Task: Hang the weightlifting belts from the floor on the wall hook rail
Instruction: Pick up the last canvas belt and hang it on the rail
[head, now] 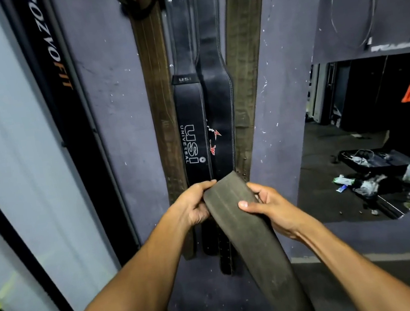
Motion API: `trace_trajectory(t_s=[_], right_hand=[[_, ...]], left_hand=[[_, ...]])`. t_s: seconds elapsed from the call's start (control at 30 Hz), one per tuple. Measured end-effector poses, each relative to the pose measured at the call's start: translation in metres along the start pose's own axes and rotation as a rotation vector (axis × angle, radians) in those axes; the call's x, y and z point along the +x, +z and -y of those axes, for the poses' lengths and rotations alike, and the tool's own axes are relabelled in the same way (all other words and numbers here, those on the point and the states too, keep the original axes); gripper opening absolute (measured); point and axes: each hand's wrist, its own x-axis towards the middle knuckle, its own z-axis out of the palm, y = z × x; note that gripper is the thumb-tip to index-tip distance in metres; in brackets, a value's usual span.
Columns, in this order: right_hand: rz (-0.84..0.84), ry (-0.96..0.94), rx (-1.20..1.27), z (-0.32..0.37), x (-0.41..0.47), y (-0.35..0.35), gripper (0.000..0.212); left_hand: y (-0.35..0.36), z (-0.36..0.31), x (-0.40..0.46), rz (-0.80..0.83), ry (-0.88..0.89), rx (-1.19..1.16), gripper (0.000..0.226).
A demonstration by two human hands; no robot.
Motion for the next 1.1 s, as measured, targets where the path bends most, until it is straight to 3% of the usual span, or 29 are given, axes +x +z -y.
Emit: trace_trajectory(t_s=[0.07,0.2,0.3,0.4,0.5,0.6,0.67,0.77,0.9,1.03,1.1], right_hand=[[0.017,0.045,0.023,-0.008,-0.006,-0.003,0.041],[0.024,0.189,0.063,-0.020,-0.011,-0.010,0.055],[-0.160,0.190,0.154,-0.009,0.008,-0.005,0.070],[-0.301,0.137,0.258,0.023,0.034,0.002,0.065],[-0.394,0.094,0.159,0.045,0.060,0.013,0.050],[-0.462,-0.100,-0.064,0.049,0.075,0.026,0.025],[-0.393,-0.192,-0.192,0.050,0.078,0.034,0.025],[-0.298,-0.269,-0.353,0.052,0.084,0.050,0.025],[-0.258,-0.310,-0.383,0.053,0.089,0.067,0.021],[-0.390,-0.376,-0.282,0.062,0.099,0.081,0.016],[-0.446,-0.413,-0.277,0.068,0.103,0.083,0.014]], left_hand=[[0.008,-0.001,0.003,-0.004,0.126,0.000,0.031],[0.010,0.000,0.004,-0.001,0.441,-0.002,0.067],[0.000,0.006,0.004,0.120,0.591,0.098,0.075],[-0.006,0.020,-0.001,0.283,0.670,0.220,0.075],[-0.009,0.031,-0.004,0.320,0.688,0.293,0.076],[-0.014,0.026,-0.009,0.186,0.668,0.185,0.067],[-0.017,0.012,-0.018,0.044,0.648,0.125,0.055],[-0.022,-0.016,-0.031,-0.055,0.708,0.261,0.049],[-0.015,-0.041,-0.043,-0.092,0.902,0.420,0.041],[-0.006,-0.057,-0.045,-0.220,1.014,0.509,0.041],[-0.003,-0.063,-0.044,-0.205,1.033,0.527,0.037]])
